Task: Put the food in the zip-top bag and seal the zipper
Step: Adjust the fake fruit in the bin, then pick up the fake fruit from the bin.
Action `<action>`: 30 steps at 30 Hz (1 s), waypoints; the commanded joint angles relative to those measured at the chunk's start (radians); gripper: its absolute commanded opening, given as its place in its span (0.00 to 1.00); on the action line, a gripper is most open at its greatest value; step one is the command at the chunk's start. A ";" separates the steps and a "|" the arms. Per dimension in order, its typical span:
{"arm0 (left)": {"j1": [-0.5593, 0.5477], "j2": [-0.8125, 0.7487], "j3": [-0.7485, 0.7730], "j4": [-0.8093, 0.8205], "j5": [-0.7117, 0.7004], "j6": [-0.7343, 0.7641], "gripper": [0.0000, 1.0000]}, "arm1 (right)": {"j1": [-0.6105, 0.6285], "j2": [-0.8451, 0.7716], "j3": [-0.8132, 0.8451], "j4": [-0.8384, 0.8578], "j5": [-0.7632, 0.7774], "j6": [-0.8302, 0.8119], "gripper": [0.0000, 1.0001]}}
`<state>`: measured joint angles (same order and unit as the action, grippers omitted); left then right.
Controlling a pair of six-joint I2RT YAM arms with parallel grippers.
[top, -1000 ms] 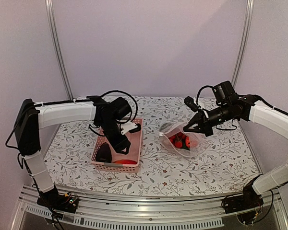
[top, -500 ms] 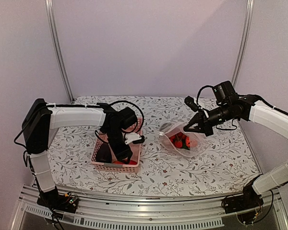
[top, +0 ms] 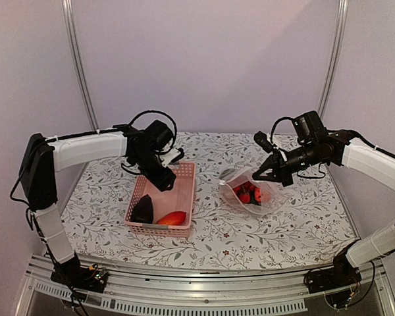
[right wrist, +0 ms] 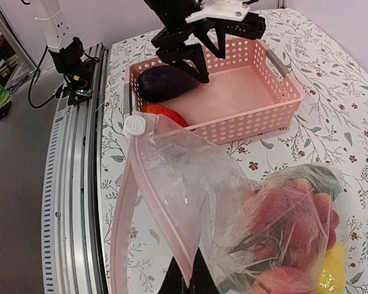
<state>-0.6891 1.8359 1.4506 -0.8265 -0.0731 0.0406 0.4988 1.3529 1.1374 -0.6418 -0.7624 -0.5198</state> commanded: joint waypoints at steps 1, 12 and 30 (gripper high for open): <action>-0.016 -0.071 -0.041 0.023 0.181 -0.031 0.68 | -0.007 -0.009 -0.013 0.008 -0.008 0.001 0.00; -0.128 -0.054 -0.156 -0.029 0.214 -0.082 0.68 | -0.006 -0.004 -0.013 0.006 -0.007 0.000 0.00; -0.167 0.087 -0.117 -0.075 0.145 0.048 0.55 | -0.010 -0.003 -0.015 0.007 -0.009 0.001 0.00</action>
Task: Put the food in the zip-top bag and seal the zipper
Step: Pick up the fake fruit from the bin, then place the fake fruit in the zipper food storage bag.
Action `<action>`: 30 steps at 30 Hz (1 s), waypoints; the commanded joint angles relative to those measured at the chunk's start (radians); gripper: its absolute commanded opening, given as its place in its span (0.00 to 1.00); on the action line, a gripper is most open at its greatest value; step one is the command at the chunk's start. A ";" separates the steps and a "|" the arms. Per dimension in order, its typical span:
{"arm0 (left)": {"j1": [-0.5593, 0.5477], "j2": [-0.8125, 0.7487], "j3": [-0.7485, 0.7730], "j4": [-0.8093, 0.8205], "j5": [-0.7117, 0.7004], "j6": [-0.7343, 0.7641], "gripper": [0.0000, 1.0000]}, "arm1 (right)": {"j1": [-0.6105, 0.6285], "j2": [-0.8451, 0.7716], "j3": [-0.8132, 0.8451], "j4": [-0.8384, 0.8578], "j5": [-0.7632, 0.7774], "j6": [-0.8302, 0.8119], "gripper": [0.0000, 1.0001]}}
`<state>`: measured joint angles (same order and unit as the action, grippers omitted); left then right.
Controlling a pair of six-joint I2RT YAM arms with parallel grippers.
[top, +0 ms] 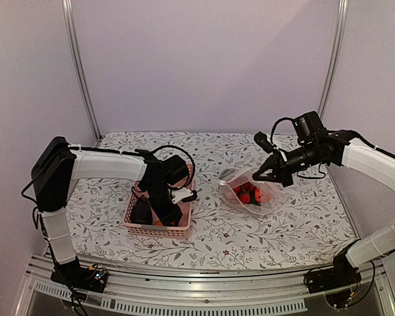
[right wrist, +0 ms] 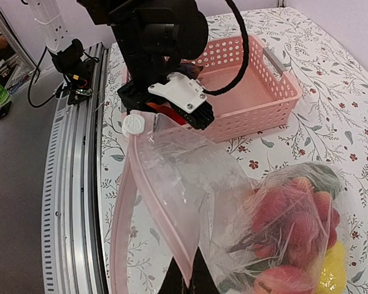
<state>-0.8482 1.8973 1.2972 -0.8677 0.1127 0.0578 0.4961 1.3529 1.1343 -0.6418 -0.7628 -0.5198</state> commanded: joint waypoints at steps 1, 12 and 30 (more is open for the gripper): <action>-0.005 0.022 0.045 -0.033 -0.043 0.029 0.52 | -0.008 -0.003 -0.012 0.007 -0.008 0.001 0.00; 0.022 -0.148 0.089 -0.023 -0.107 -0.008 0.40 | -0.010 0.011 -0.006 0.008 -0.001 0.005 0.00; -0.077 -0.715 -0.246 0.907 -0.125 -0.105 0.39 | 0.023 0.086 0.335 -0.233 0.134 0.060 0.00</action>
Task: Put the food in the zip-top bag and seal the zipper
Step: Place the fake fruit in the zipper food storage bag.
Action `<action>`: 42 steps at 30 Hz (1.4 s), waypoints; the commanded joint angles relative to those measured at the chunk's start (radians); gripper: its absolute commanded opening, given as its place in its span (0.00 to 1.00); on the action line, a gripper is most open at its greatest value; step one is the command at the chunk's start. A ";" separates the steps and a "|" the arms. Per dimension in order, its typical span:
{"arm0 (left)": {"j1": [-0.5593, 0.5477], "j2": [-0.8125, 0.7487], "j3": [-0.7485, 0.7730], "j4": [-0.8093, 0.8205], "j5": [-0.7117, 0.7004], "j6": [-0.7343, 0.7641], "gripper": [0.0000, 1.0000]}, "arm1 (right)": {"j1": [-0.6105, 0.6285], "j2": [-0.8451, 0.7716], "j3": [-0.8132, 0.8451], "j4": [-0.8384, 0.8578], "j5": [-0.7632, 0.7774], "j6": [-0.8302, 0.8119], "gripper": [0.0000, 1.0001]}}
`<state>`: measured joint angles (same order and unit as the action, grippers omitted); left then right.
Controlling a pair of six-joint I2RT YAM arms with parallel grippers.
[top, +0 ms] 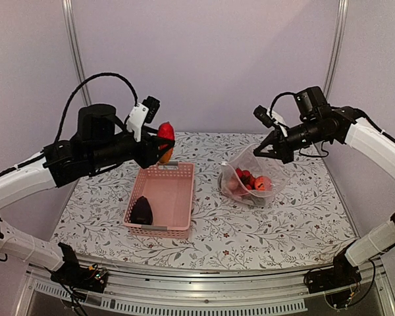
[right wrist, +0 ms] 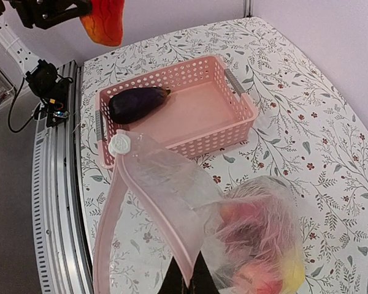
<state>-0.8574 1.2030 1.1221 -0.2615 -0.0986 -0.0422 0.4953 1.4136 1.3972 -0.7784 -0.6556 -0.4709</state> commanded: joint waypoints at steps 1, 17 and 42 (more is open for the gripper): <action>-0.098 -0.025 -0.080 0.346 0.086 0.014 0.39 | 0.032 0.031 0.089 -0.111 0.030 0.013 0.00; -0.469 0.326 0.160 0.560 0.035 0.393 0.41 | 0.072 0.112 0.267 -0.286 -0.024 0.032 0.00; -0.487 0.610 0.442 0.389 -0.227 0.445 0.80 | 0.074 0.105 0.290 -0.303 -0.023 0.053 0.00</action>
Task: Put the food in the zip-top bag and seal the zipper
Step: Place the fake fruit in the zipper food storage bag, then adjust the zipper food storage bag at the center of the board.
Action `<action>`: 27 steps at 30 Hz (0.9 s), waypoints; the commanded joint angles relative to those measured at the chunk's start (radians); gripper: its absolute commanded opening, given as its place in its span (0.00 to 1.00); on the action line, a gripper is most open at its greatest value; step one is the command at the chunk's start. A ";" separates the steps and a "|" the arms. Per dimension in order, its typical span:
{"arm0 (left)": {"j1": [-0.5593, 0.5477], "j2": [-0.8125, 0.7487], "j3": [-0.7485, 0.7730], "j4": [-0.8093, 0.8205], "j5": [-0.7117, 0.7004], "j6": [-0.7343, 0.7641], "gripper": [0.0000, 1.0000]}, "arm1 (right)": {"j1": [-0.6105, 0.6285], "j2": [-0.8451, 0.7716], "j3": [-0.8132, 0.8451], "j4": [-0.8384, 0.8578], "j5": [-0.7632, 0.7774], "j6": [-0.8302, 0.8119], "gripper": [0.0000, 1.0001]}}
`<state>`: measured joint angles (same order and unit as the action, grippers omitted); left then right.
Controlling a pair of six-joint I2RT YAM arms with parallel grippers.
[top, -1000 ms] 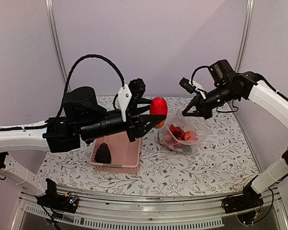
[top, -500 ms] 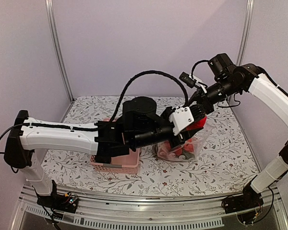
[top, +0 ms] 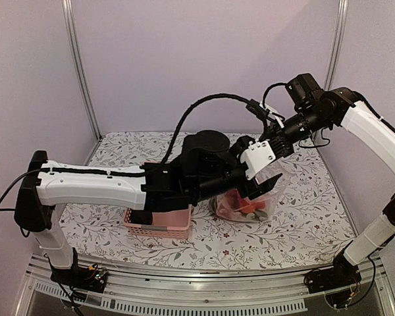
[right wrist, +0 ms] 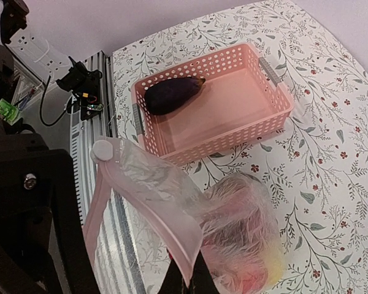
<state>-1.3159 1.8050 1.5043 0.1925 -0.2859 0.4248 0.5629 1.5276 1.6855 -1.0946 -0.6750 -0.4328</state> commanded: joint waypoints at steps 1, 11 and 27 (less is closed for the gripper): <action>-0.038 0.003 0.071 -0.079 -0.037 -0.019 0.80 | 0.006 -0.009 0.002 0.016 -0.002 0.015 0.00; -0.082 -0.002 0.192 -0.515 0.085 -0.099 0.65 | 0.006 -0.018 -0.027 0.034 0.040 0.021 0.00; -0.046 0.194 0.404 -0.831 0.013 -0.136 0.51 | 0.006 -0.035 -0.065 0.040 0.045 0.021 0.00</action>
<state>-1.3796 1.9366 1.8297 -0.5316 -0.2432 0.2699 0.5629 1.5177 1.6314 -1.0618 -0.6403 -0.4187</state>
